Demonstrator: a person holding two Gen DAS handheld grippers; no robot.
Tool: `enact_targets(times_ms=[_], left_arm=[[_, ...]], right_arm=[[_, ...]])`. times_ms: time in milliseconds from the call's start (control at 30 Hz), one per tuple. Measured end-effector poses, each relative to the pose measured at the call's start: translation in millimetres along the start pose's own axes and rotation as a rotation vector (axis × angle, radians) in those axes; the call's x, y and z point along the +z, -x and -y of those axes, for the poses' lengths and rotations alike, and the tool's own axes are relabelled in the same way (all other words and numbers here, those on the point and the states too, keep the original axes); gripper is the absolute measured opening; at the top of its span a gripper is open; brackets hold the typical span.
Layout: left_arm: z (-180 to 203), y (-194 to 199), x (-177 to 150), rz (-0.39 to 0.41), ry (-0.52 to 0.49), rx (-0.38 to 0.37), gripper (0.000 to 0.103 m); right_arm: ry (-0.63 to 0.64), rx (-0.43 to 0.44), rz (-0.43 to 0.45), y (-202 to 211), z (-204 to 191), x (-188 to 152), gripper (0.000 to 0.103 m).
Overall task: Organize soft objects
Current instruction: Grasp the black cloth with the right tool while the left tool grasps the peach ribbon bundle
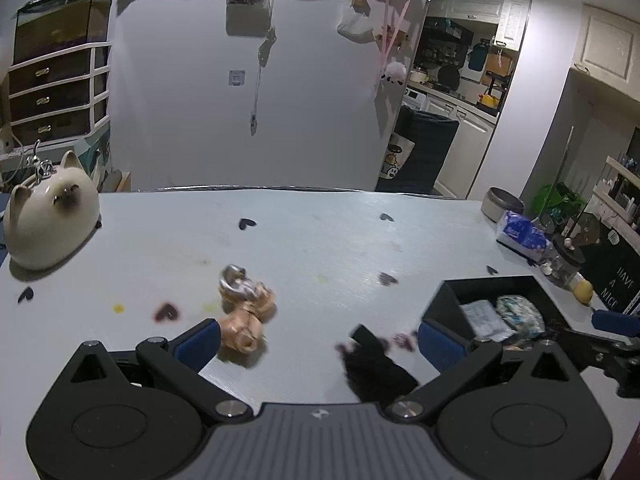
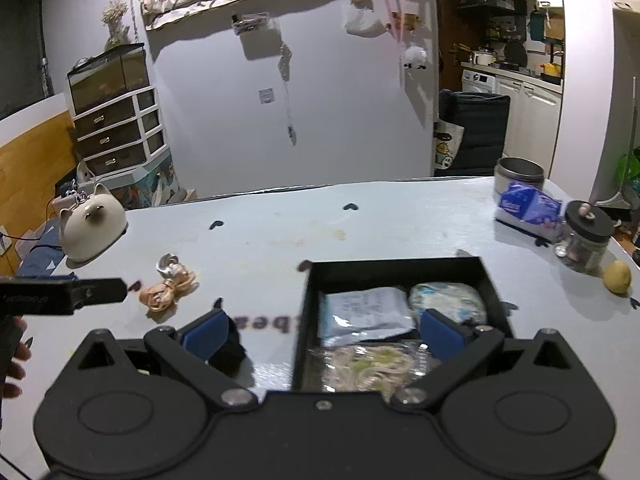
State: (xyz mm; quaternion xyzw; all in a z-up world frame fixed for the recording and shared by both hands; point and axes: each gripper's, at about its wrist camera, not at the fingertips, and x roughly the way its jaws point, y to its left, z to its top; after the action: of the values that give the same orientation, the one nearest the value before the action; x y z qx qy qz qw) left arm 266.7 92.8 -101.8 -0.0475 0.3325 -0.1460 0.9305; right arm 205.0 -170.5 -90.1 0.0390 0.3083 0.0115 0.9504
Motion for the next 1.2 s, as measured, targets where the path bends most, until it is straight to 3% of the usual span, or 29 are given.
enact_targets(times_ms=[433, 667, 800, 933, 1200], left_arm=[[-55.3, -64.9, 31.6, -0.069, -0.048, -0.014, 0.103], [-68.0, -106.1, 33.9, -0.158, -0.049, -0.033, 0.076], [-73.5, -130.9, 30.8, -0.219, -0.044, -0.030, 0.069], [-78.9, -149.4, 26.0, -0.267, -0.059, -0.015, 0.063], [-84.0, -158.9, 18.9, -0.304, -0.058, -0.004, 0.032]], right_arm=[[0.134, 0.032, 0.041, -44.6, -73.7, 9.7, 0.103], [0.178, 0.067, -0.074, -78.1, -91.5, 6.9, 0.101], [0.185, 0.101, -0.159, -98.5, -95.8, 3.0, 0.083], [0.224, 0.110, -0.228, -117.0, -103.4, -3.6, 0.074], [0.275, 0.139, -0.328, -142.7, -115.2, -13.8, 0.057]])
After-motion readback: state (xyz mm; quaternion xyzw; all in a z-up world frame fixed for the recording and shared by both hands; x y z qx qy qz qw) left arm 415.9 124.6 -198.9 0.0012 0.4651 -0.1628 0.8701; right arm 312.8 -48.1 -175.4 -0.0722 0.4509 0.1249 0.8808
